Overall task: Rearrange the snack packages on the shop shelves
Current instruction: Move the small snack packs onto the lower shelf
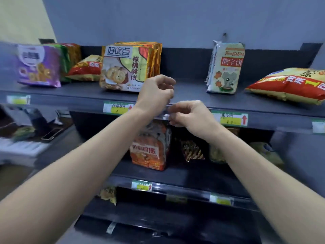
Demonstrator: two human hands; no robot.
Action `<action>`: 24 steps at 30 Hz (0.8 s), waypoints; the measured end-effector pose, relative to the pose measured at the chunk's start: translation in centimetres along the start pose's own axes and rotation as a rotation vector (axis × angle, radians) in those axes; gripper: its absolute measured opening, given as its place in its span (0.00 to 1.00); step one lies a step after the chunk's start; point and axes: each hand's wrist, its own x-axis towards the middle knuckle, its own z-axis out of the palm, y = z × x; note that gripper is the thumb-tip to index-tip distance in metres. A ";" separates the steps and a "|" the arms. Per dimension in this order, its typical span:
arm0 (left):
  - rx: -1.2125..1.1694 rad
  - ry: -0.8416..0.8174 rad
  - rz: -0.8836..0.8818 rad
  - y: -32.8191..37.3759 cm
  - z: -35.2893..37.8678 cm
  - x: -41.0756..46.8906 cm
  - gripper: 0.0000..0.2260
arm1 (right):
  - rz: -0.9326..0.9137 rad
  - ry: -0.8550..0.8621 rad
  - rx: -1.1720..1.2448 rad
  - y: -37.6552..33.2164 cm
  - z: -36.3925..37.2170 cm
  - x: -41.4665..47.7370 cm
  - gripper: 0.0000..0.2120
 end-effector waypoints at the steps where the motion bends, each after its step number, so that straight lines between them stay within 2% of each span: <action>1: 0.025 0.019 -0.016 -0.8 -1.2 -1.2 0.10 | 0.004 -0.048 -0.003 0.2 1.5 0.0 0.10; 9: 0.216 0.175 -0.322 -8.7 -12.5 -8.3 0.09 | -0.008 -0.339 -0.027 -0.4 13.1 0.3 0.09; 14: 0.232 0.287 -0.508 -15.1 -19.5 -9.6 0.10 | -0.022 -0.490 -0.111 -0.5 20.2 2.5 0.13; 18: 0.237 0.283 -0.594 -20.7 -24.2 -8.7 0.08 | 0.004 -0.518 -0.165 -0.3 26.3 6.1 0.15; 24: 0.240 0.202 -0.656 -29.2 -30.4 -4.3 0.07 | 0.149 -0.500 -0.178 0.7 35.2 12.1 0.16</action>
